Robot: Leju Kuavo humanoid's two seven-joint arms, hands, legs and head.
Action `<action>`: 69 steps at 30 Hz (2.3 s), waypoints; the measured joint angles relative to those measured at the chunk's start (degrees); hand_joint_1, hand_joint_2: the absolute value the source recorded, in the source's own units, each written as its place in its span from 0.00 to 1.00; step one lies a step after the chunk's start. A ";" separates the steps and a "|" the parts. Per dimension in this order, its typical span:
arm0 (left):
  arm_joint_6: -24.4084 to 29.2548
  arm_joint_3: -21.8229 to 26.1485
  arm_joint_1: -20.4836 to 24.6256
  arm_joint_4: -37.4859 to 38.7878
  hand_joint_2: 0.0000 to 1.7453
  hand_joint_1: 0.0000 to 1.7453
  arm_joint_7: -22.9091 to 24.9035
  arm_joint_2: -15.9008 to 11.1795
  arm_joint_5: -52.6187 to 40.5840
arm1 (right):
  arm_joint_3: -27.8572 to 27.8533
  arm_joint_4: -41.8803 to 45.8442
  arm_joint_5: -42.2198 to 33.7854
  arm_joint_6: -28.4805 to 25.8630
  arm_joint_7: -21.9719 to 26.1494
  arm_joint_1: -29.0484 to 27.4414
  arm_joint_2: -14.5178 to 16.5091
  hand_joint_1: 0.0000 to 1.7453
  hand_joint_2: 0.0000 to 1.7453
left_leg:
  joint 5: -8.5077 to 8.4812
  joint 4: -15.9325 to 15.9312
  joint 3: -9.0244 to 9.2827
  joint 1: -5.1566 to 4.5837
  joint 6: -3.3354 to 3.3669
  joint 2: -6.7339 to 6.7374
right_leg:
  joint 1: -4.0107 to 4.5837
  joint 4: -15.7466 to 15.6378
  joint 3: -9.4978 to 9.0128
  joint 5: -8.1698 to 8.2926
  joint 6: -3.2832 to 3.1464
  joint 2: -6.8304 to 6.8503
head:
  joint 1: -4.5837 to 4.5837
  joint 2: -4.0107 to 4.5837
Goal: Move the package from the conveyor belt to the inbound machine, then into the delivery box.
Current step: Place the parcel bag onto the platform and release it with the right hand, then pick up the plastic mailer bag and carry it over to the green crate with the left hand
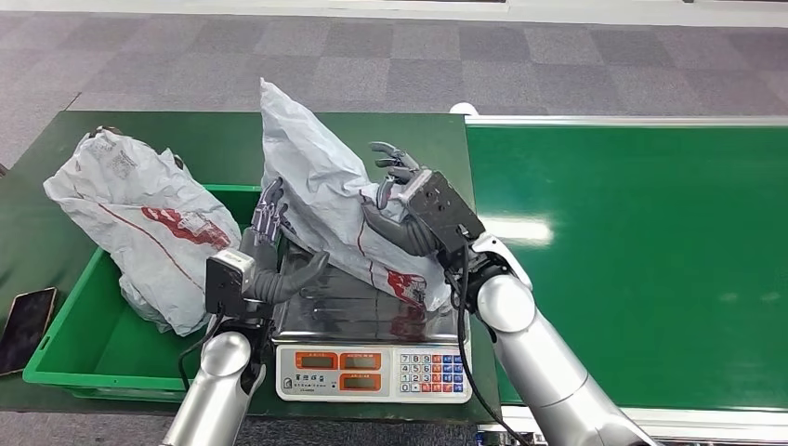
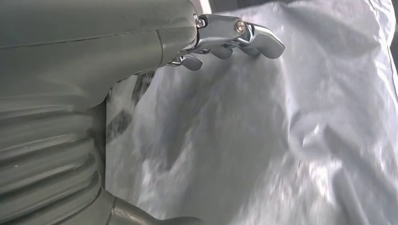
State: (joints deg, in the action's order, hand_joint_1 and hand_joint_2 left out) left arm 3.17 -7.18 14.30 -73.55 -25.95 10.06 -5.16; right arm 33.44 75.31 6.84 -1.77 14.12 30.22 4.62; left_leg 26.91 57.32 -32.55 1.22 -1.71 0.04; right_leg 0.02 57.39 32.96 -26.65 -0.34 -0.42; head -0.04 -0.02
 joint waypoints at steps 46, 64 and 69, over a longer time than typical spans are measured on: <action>-2.99 -27.79 33.59 44.62 1.00 0.75 -10.05 -1.75 -60.31 | -6.94 -0.61 -17.69 15.32 4.53 -4.55 -2.61 0.00 1.00 | -0.18 0.04 0.03 -0.13 0.10 -0.17 | -0.12 0.02 -0.13 0.10 0.03 0.17 | 0.00 0.00; -2.49 -30.72 33.53 48.00 1.00 1.00 -8.94 -0.30 -54.32 | -6.94 -0.60 -18.72 14.22 4.52 -5.23 -3.35 0.00 1.00 | -0.22 0.04 0.14 -0.19 0.17 -0.30 | -0.16 0.01 -0.29 0.10 0.05 0.30 | 0.00 0.00; -2.47 -30.72 33.52 48.01 1.00 1.00 -8.94 -0.21 -54.30 | -6.94 -0.60 -18.73 14.22 4.52 -5.28 -3.53 0.00 1.00 | -0.23 0.03 0.15 -0.18 0.17 -0.29 | -0.16 0.02 -0.27 0.10 0.04 0.29 | 0.00 0.00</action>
State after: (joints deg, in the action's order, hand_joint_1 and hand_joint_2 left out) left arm 0.70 -37.90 47.82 -25.54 -34.88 9.85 -59.45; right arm 26.49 74.71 -11.89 12.46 18.64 24.93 1.10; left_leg 26.68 57.35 -32.40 1.03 -1.54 -0.25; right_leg -0.14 57.40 32.68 -26.55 -0.29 -0.13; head -0.04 -0.02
